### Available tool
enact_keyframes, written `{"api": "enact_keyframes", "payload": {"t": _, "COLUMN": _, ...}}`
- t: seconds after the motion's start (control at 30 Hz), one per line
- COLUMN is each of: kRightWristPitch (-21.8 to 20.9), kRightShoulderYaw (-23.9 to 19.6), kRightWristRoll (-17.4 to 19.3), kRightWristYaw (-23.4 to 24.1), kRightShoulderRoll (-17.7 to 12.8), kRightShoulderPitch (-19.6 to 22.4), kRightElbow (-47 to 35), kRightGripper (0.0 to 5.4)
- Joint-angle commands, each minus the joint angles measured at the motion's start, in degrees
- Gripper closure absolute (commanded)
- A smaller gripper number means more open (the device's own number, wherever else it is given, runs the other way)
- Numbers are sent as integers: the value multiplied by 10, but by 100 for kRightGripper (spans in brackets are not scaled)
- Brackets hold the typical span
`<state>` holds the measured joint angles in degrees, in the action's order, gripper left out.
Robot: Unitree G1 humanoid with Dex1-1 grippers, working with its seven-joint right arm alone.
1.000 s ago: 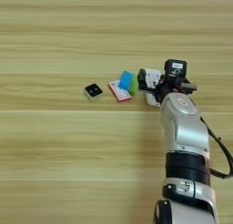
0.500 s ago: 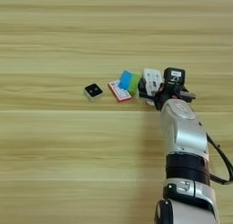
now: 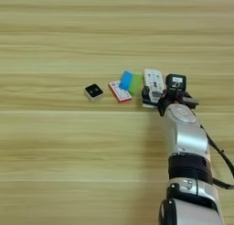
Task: Move the objects on the table
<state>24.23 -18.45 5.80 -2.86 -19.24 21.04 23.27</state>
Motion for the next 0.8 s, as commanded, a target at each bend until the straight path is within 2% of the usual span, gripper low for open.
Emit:
{"api": "enact_keyframes", "payload": {"t": 0.03, "kRightWristPitch": -27, "kRightShoulderYaw": 0, "kRightWristRoll": 0, "kRightWristYaw": 0, "kRightShoulderRoll": -25, "kRightShoulderPitch": 48, "kRightElbow": -15, "kRightGripper": 4}}
{"api": "enact_keyframes", "payload": {"t": 0.8, "kRightWristPitch": -22, "kRightShoulderYaw": 14, "kRightWristRoll": -2, "kRightWristYaw": -4, "kRightShoulderRoll": -28, "kRightShoulderPitch": 56, "kRightElbow": 15, "kRightGripper": 4}}
